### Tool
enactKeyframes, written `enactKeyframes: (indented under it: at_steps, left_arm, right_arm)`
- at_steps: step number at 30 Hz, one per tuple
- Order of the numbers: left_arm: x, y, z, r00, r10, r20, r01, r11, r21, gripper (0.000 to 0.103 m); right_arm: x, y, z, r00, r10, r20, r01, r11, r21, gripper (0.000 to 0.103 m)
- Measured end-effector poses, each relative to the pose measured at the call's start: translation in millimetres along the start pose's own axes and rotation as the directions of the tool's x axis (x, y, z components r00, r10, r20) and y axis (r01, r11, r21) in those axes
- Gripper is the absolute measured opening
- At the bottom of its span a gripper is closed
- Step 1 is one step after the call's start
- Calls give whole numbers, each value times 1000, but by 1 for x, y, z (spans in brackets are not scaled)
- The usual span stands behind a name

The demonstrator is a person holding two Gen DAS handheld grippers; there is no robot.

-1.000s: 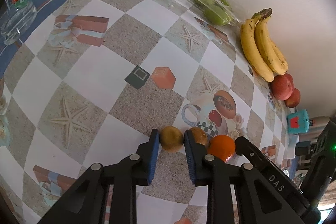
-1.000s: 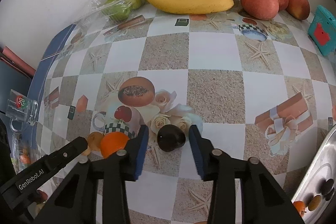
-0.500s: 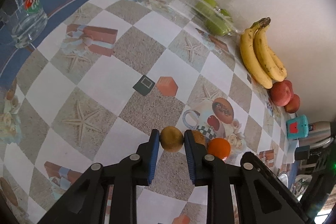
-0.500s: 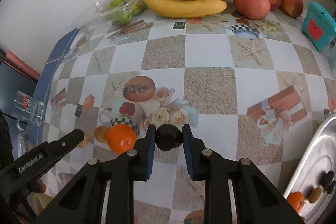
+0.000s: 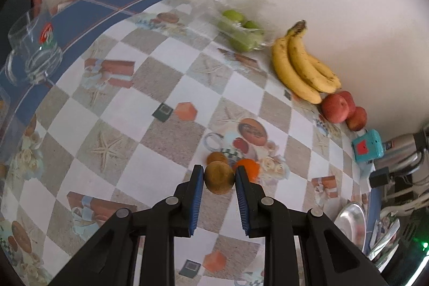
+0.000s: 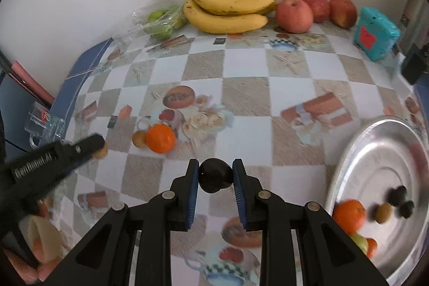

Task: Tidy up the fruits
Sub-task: 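Carry the kiwi and avocado over the steel bowl with both tools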

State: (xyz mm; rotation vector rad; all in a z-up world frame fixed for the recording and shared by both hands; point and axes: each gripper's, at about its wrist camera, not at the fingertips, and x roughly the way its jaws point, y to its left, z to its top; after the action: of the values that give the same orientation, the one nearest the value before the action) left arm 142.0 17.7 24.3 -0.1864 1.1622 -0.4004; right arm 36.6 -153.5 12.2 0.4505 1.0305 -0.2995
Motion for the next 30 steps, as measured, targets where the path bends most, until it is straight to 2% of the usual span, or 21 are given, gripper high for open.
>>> enactKeyframes:
  at_steps: [10, 13, 17, 25, 30]
  left_arm:
    - [-17, -38, -9, 999, 1, 36, -4, 996, 90, 26]
    - [-18, -47, -11, 999, -19, 32, 15, 995, 101, 26]
    - [-16, -60, -16, 999, 14, 33, -18, 991, 131, 26]
    - [-4, -90, -32, 1000, 1, -13, 1, 983, 184, 26]
    - [1, -117, -46, 1000, -6, -30, 13, 967, 254, 26]
  right_arm:
    - [-38, -22, -23, 999, -16, 41, 16, 1000, 16, 26]
    - [-48, -32, -25, 998, -23, 58, 21, 999, 36, 26]
    - [-56, -45, -25, 997, -16, 73, 11, 998, 63, 26]
    - [-65, -73, -18, 994, -49, 97, 40, 994, 98, 26]
    - [-65, -107, -18, 995, -59, 78, 44, 981, 186, 26]
